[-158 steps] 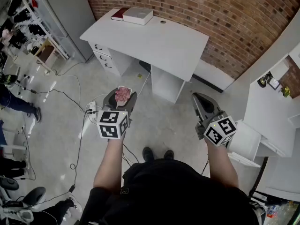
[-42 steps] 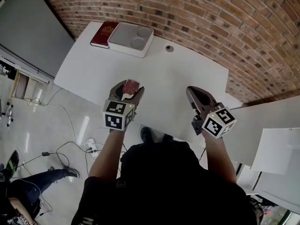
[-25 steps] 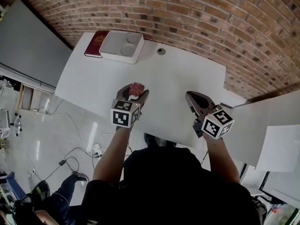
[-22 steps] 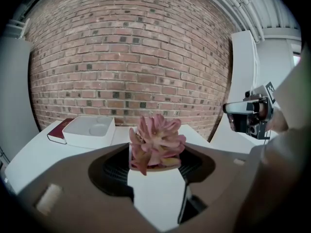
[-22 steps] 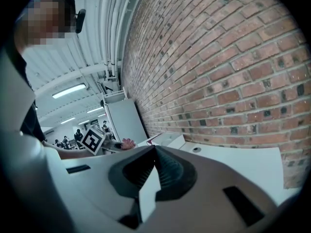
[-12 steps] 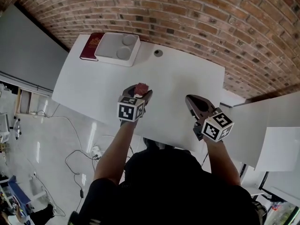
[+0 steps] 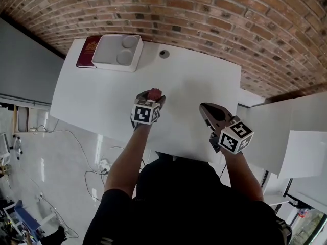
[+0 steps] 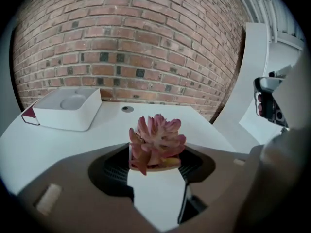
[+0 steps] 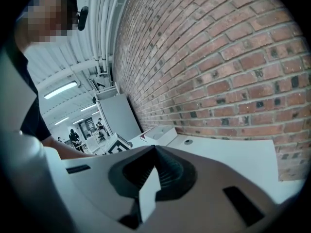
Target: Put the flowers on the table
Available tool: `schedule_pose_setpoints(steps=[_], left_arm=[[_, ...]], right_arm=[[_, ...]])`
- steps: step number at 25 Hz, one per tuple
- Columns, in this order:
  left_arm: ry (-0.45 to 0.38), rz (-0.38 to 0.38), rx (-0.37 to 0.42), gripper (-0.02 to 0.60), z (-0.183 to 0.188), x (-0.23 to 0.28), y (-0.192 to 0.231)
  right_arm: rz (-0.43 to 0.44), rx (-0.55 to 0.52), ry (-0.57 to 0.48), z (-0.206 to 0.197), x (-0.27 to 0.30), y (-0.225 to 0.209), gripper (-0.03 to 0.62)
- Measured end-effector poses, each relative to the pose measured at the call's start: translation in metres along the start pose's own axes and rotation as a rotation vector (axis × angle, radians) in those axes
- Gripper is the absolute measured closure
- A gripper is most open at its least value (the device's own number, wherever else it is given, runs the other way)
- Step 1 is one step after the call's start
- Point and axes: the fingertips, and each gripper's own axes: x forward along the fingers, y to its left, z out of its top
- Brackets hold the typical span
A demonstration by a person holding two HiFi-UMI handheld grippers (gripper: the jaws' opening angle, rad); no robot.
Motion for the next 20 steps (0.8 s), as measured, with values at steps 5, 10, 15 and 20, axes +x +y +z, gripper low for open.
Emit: schedule_pose_setpoints(steps=[5,10,15,20], left_arm=[[0.057,-0.017,0.019,0.307,-0.026,0.027,0.0],[0.1,-0.019,0.058,0.307,-0.044,0.045,0.001],[0.128,-0.013,0.083,0.307,-0.051,0.058,0.003],[0.138,-0.022,0.105,0.307,-0.058,0.071,0.002]], right_arm=[[-0.016,0.014,0.016,-0.006,0.0,-0.009,0.588],[-0.026,0.025,0.029,-0.008,0.001,-0.015,0.588],[-0.029,0.034,0.037,-0.008,0.004,-0.019,0.588],[-0.034,0.042,0.046,-0.014,0.005,-0.023,0.588]])
